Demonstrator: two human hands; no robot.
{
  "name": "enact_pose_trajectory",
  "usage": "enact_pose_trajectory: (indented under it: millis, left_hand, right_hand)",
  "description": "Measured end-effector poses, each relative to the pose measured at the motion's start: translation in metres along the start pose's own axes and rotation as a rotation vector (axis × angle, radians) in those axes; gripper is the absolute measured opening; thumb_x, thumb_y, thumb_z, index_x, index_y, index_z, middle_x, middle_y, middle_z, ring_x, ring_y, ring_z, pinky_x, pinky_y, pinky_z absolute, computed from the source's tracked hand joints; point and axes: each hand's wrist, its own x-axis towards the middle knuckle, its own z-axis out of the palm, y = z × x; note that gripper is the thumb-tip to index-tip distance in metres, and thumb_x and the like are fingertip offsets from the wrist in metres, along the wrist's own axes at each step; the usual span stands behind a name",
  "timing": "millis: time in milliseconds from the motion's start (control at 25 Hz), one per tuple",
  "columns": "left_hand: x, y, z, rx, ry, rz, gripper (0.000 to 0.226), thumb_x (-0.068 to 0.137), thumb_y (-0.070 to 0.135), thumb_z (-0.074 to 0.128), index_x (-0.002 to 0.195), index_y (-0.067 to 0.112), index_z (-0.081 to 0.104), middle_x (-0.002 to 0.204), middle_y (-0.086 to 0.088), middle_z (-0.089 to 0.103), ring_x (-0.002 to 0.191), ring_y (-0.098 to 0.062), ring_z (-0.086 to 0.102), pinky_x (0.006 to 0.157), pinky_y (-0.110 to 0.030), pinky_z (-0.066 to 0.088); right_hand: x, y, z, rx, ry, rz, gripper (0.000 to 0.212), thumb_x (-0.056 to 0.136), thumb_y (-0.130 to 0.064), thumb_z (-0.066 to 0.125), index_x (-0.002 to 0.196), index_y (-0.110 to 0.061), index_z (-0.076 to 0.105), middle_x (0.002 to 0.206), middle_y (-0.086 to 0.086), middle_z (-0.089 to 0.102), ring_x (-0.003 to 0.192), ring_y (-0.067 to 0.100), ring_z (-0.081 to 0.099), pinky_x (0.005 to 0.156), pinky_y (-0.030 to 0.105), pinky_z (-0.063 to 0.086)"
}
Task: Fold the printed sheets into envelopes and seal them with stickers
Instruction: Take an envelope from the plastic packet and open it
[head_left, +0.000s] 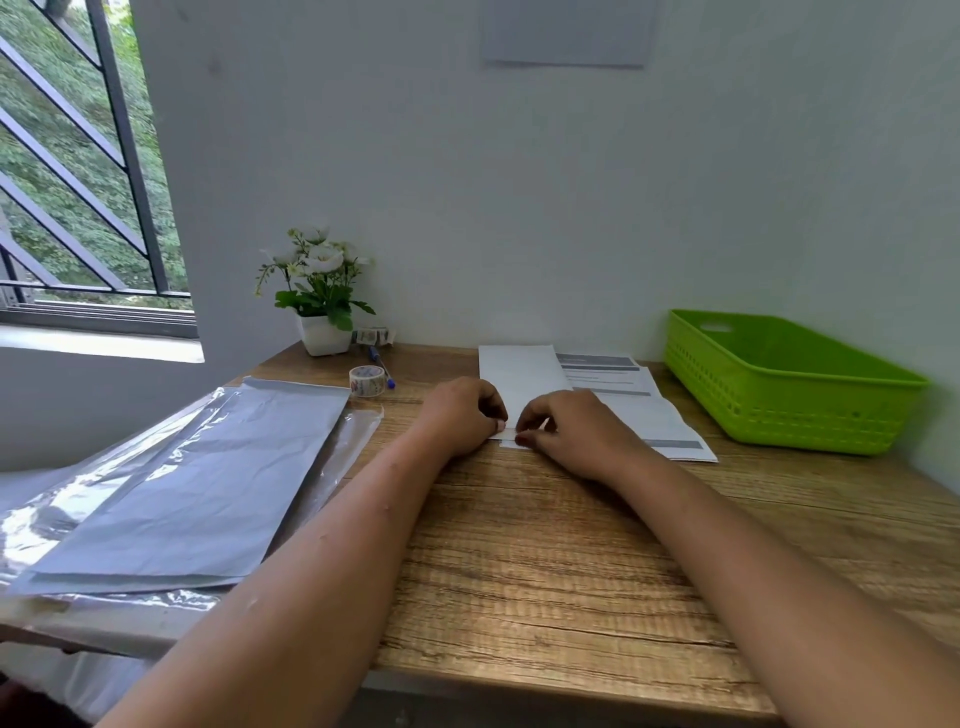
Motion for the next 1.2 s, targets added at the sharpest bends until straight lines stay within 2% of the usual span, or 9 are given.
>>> enact_pose_trajectory:
  millis: [80,240,440,560,680,840,1080,1200]
  left_hand:
    - [0.000,0.000,0.000,-0.005,0.002,0.009,0.012,0.087,0.016,0.063,0.098,0.020,0.069,0.108,0.003,0.066,0.104,-0.015,0.058,0.094,-0.031,0.046]
    - [0.000,0.000,-0.002,0.050,-0.062,0.032,0.016,0.088,0.014,0.060,0.096,0.022,0.071,0.110,0.004,0.065,0.105,-0.014,0.056,0.090,-0.027,0.043]
    - [-0.008,-0.004,-0.015,0.032,-0.147,0.085,0.022,0.083,0.031,0.069,0.105,0.028,0.072,0.096,0.009,0.059,0.095,-0.008,0.053,0.084,-0.024,0.039]
    - [-0.008,-0.005,-0.014,0.085,-0.115,0.141,0.022,0.084,0.029,0.068,0.106,0.029,0.072,0.105,0.004,0.066,0.098,-0.010,0.057,0.085,-0.025,0.041]
    - [-0.008,-0.003,-0.012,0.200,-0.078,0.206,0.022,0.087,0.027,0.063,0.107,0.025,0.071,0.107,0.003,0.068,0.097,-0.012,0.059,0.086,-0.026,0.045]
    - [-0.009,-0.001,-0.012,0.323,-0.065,0.270,0.025,0.088,0.030,0.057,0.109,0.026,0.070,0.112,0.004,0.067,0.099,-0.013,0.058,0.083,-0.026,0.043]
    - [-0.011,0.003,-0.009,0.443,-0.022,0.361,0.029,0.089,0.027,0.053,0.112,0.020,0.068,0.114,-0.001,0.067,0.106,-0.020,0.060,0.088,-0.032,0.044]
    - [-0.012,0.005,-0.009,0.474,-0.011,0.387,0.030,0.089,0.025,0.051,0.113,0.017,0.068,0.114,-0.003,0.066,0.106,-0.021,0.058,0.089,-0.032,0.043]
  right_hand:
    - [0.000,0.002,-0.003,-0.012,-0.022,-0.023,0.021,0.088,-0.028,0.063,0.108,-0.025,0.069,0.110,-0.003,0.069,0.097,0.012,0.061,0.087,0.029,0.049]
    - [-0.002,0.003,-0.003,-0.253,-0.023,-0.177,0.025,0.094,-0.022,0.051,0.113,-0.022,0.067,0.112,0.000,0.068,0.100,0.018,0.061,0.087,0.033,0.050]
    - [-0.006,-0.001,-0.007,-0.379,-0.007,-0.276,0.023,0.097,-0.022,0.041,0.110,-0.016,0.058,0.097,0.007,0.068,0.083,0.024,0.062,0.072,0.038,0.052]
    - [-0.009,-0.004,-0.006,-0.417,0.000,-0.297,0.018,0.096,-0.011,0.038,0.112,-0.017,0.044,0.086,0.011,0.064,0.068,0.025,0.055,0.060,0.038,0.049]
    - [-0.006,0.001,-0.008,-0.322,-0.005,-0.270,0.011,0.095,-0.017,0.045,0.106,-0.019,0.042,0.089,0.009,0.066,0.074,0.025,0.059,0.066,0.040,0.052]
    - [-0.006,0.006,-0.014,-0.230,-0.064,-0.224,0.015,0.092,-0.022,0.053,0.102,-0.024,0.042,0.100,0.003,0.069,0.087,0.022,0.063,0.077,0.039,0.054]
    - [-0.003,0.003,-0.009,-0.359,-0.095,-0.285,0.019,0.093,-0.010,0.039,0.109,-0.020,0.044,0.100,0.011,0.065,0.085,0.028,0.059,0.072,0.040,0.050]
    - [-0.003,0.006,-0.010,-0.336,-0.089,-0.275,0.017,0.093,-0.009,0.041,0.105,-0.020,0.048,0.097,0.010,0.065,0.082,0.025,0.058,0.071,0.039,0.050]
